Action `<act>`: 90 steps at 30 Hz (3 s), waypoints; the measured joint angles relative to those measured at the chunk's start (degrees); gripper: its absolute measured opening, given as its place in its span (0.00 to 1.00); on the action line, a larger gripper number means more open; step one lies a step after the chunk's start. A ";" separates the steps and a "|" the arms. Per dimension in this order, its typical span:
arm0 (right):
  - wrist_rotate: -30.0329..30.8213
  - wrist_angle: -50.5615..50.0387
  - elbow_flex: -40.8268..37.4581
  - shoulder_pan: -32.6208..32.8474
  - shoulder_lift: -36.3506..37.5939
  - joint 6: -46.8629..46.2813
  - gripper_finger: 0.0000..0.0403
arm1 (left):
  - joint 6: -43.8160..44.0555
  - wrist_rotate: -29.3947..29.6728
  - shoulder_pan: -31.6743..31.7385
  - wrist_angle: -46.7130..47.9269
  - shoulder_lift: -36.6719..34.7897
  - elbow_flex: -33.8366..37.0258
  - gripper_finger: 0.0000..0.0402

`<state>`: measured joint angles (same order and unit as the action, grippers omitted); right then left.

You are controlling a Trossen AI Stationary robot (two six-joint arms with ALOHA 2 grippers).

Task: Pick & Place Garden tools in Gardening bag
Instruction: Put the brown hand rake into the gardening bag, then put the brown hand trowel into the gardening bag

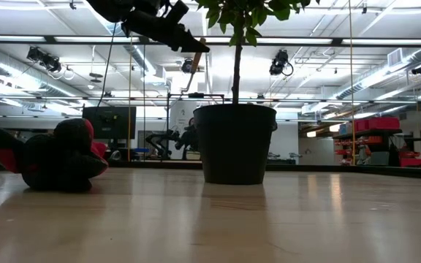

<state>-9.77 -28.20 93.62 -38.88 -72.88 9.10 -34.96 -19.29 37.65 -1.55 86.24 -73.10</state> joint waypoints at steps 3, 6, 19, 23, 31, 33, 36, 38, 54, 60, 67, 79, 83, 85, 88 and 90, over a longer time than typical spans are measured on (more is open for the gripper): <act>-0.12 -2.56 0.00 0.50 1.93 -0.59 0.01 | 0.97 -0.02 -0.02 -0.19 0.07 0.00 0.19; -0.09 -3.08 0.00 0.76 3.10 -2.27 0.01 | 4.54 -0.33 0.00 -0.62 1.07 -0.07 0.20; 0.34 -3.11 0.00 0.75 3.17 -10.03 0.01 | 8.62 -3.76 -0.28 -14.47 9.12 -0.07 0.19; 0.34 -2.74 0.00 0.75 3.17 -11.90 0.01 | 9.10 -5.59 -0.22 -18.56 11.01 -0.07 0.19; 0.34 -2.71 0.00 0.75 3.17 -13.87 0.01 | 11.81 -8.71 -1.13 -22.61 13.74 -0.02 0.19; 0.36 -2.63 0.00 0.73 3.17 -15.16 0.01 | 11.98 -8.71 -1.67 -23.65 14.64 -0.02 0.19; 0.34 -2.63 0.00 0.73 3.17 -16.23 0.01 | 13.61 -9.06 -2.69 -25.58 15.72 0.00 0.20; 0.34 -2.64 0.00 0.73 3.17 -16.36 0.01 | 13.45 -9.10 -3.60 -26.72 16.52 -0.02 0.21; 0.32 -2.70 0.00 0.74 3.17 -17.20 0.01 | 12.12 -7.83 -8.76 -31.52 23.15 0.00 0.19; 0.18 -2.70 -0.02 0.75 3.17 -17.20 0.01 | 11.99 -6.23 -10.01 -32.82 24.14 -0.02 0.21; 0.17 -2.72 -0.02 0.73 3.17 -17.04 0.01 | 11.81 -5.81 -10.32 -32.74 24.24 0.00 0.20; 0.12 -2.72 -0.02 0.75 3.17 -17.28 0.01 | 11.73 -5.81 -10.45 -32.36 24.22 0.00 0.32; 0.12 -2.72 -0.02 0.73 3.17 -17.30 0.01 | 11.64 -5.09 -10.69 -32.34 24.22 0.00 0.36; 0.10 -2.73 -0.03 0.75 3.17 -17.30 0.01 | 11.63 -4.59 -10.88 -32.30 24.22 0.00 0.38; 0.10 -2.74 -0.04 0.75 3.17 -17.33 0.01 | 11.65 -4.20 -11.06 -32.29 24.20 0.00 0.40; 0.10 -2.74 -0.04 0.73 3.15 -17.47 0.01 | 11.69 -3.55 -11.23 -32.27 24.18 0.00 0.41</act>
<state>-9.67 -30.94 93.58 -38.15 -69.73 -8.37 -23.27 -22.84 26.42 -33.82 110.41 -73.10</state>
